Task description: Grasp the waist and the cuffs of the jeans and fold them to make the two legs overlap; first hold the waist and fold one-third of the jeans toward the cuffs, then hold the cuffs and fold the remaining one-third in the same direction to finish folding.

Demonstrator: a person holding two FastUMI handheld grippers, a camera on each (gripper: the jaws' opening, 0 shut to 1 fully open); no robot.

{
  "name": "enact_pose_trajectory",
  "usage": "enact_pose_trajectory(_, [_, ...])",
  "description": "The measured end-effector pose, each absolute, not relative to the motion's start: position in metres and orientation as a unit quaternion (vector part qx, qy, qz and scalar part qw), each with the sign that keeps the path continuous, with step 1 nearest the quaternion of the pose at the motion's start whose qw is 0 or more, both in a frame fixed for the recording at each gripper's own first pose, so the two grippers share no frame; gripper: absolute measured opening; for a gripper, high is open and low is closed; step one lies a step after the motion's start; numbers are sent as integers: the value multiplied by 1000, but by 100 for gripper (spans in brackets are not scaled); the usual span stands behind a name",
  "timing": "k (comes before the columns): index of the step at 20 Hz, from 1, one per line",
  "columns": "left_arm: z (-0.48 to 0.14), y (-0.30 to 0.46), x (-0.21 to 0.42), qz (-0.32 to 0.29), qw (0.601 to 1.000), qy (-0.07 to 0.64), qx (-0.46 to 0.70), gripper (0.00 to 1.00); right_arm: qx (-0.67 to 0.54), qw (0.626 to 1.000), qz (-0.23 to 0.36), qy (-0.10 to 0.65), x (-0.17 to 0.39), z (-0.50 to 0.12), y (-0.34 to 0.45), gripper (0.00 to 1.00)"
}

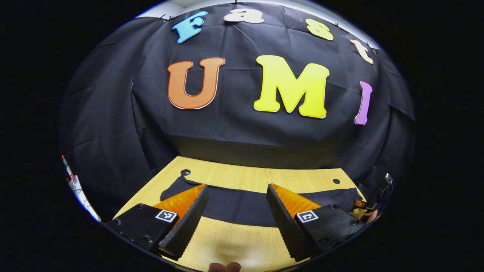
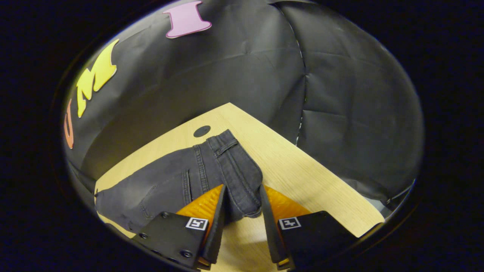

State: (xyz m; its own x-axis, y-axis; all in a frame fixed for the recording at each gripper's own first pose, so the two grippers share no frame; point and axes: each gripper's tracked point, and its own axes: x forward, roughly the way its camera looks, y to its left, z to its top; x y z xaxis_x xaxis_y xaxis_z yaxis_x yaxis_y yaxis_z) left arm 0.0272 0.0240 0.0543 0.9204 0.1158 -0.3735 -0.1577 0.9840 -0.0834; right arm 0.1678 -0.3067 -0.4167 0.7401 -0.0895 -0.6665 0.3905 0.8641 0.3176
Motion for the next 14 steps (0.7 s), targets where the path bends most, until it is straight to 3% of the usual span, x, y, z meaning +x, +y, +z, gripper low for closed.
enact_pose_trajectory(1, [55, 26, 25, 72, 978, 186, -59, 99, 226, 904, -132, 337, 168, -417, -307, 37])
enact_pose_trajectory(4, [53, 34, 22, 77, 978, 185, -62, 99, 228, 896, -134, 357, 170, -416, -307, 25])
enact_pose_trajectory(7, [50, 44, 17, 82, 977, 184, -67, 99, 203, 906, -142, 344, 169, -385, -307, 1])
enact_pose_trajectory(14, [49, 90, 4, 99, 980, 153, -77, 99, 124, 952, -74, 270, 176, -236, -229, 1])
